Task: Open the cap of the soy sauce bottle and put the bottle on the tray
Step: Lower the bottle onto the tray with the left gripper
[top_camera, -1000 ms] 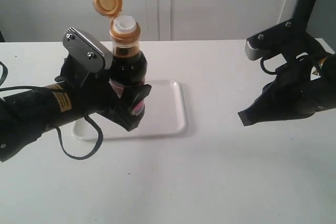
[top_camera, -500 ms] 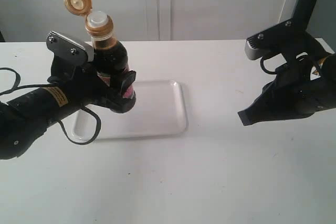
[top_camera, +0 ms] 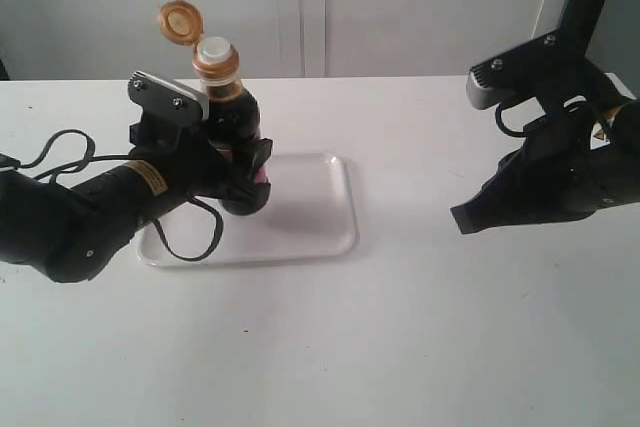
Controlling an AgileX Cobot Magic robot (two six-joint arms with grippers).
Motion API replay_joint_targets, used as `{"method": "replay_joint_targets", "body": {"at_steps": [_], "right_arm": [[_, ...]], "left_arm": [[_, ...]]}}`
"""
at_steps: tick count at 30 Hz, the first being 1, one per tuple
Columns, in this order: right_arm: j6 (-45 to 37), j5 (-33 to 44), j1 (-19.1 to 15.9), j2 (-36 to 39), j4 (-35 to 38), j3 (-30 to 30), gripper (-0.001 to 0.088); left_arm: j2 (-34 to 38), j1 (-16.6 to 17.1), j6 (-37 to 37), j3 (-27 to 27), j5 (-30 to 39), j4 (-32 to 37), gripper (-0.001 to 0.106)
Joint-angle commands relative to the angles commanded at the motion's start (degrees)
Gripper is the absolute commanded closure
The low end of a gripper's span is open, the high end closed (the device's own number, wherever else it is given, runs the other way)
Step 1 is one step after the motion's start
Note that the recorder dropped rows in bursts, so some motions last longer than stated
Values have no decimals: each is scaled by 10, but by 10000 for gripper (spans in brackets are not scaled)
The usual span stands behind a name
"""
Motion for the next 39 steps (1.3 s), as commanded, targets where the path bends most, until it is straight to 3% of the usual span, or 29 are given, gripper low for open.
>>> {"method": "replay_joint_targets", "body": {"at_steps": [7, 9, 17, 24, 32, 37, 39], "right_arm": [[0, 0, 0, 0, 0, 0, 868], [0, 0, 0, 0, 0, 0, 868], [0, 0, 0, 0, 0, 0, 868], [0, 0, 0, 0, 0, 0, 868], [0, 0, 0, 0, 0, 0, 868], [0, 0, 0, 0, 0, 0, 868], [0, 0, 0, 0, 0, 0, 868]], "left_arm": [[20, 0, -1, 0, -1, 0, 1053], [20, 0, -1, 0, -2, 0, 1001], [21, 0, -1, 0, 3, 0, 429], [21, 0, -1, 1, 5, 0, 134], [17, 0, -21, 2, 35, 2, 13], [-20, 0, -32, 11, 94, 33, 11], [-35, -1, -50, 11, 162, 30, 11]]}}
